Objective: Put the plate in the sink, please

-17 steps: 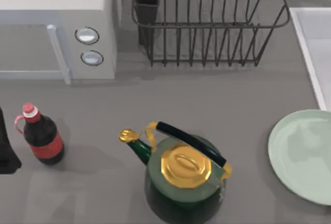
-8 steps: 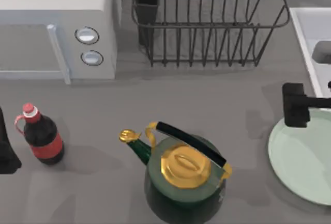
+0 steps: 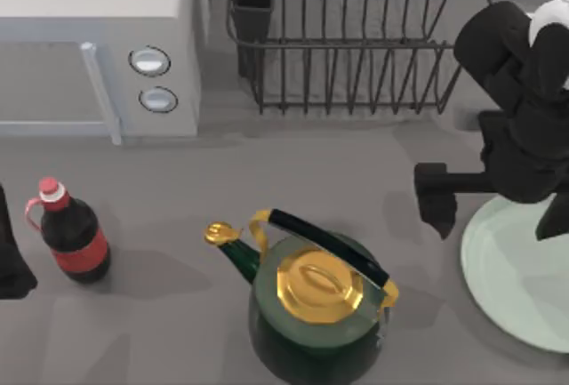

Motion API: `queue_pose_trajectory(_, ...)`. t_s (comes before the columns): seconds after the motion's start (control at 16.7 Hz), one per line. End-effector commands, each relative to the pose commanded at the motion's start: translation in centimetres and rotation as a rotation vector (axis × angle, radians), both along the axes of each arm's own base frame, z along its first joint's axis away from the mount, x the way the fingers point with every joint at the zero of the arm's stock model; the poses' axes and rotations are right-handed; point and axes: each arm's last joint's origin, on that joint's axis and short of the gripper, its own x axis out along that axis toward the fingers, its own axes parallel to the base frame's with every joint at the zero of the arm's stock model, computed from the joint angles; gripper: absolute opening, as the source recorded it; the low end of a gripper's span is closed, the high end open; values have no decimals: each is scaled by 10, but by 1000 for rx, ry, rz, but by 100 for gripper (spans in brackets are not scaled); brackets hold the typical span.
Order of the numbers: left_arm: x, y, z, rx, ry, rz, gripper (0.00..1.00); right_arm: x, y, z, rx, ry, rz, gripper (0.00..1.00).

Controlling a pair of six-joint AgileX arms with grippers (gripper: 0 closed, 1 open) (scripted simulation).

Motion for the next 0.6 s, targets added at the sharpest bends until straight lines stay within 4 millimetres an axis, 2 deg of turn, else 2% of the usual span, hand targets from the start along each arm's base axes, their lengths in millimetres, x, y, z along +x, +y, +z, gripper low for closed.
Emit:
queue_pose_trajectory(0.36,0,0,0,0,0,0,100,1,-1,-1,-1,3,-4,100)
queue_pose_trajectory(0.48,0,0,0,0,0,0,100,2,0,-12,-3,7,-4,100)
queue_pose_trajectory(0.6,0,0,0,0,0,0,100,4,1,-32,-3,6,-3,100)
